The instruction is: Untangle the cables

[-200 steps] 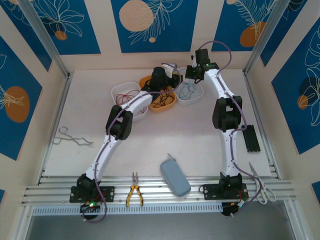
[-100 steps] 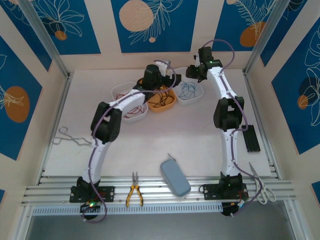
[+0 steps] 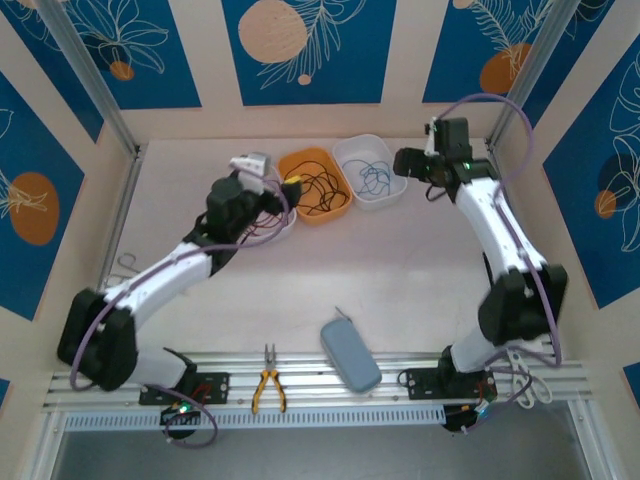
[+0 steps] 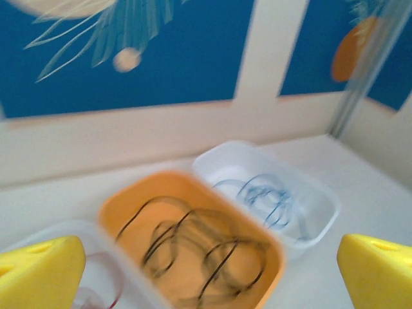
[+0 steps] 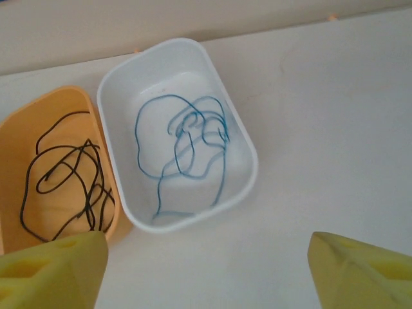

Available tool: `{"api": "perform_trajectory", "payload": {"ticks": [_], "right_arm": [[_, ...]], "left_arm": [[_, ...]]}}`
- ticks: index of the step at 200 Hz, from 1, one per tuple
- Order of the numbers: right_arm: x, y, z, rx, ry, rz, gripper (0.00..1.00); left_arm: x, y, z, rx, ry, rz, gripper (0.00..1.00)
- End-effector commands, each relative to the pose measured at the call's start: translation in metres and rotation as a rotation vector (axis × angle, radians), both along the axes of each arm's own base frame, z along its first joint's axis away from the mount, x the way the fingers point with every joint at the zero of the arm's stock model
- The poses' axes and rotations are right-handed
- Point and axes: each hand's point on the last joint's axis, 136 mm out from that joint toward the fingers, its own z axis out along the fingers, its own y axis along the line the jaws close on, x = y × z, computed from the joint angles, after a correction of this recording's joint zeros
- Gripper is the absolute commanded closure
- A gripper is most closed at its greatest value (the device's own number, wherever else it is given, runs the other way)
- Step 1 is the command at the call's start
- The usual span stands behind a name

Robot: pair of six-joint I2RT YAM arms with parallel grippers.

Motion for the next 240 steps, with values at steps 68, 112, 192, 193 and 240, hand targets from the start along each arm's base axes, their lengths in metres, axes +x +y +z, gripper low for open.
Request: {"api": "perform_trajectory", "payload": {"ticks": [68,112,192,193,240], "right_arm": [[-0.072,-0.053,-0.088,-0.098,-0.15,-0.133,0.01],[-0.07,-0.05,-0.112,-0.134,-0.249,-0.094,0.01],[-0.057,-0.047,-0.136,-0.093,-0.292,-0.049,0.01],[-0.057,-0.047,-0.136,-0.092,-0.293,-0.047,0.01],[-0.05,-0.041,-0.131,-0.07,-0.354,0.012,0.01]], "left_arm": [[-0.081,0.188,-0.109,0.217,0.066,0.492,0.0],[-0.07,0.199,-0.141,0.236,0.072,0.472,0.0],[-0.033,0.187,-0.15,0.141,-0.048,0.343,0.0],[-0.033,0.187,-0.151,0.141,-0.047,0.342,0.0],[-0.021,0.187,-0.171,0.098,0.004,0.29,0.0]]}}
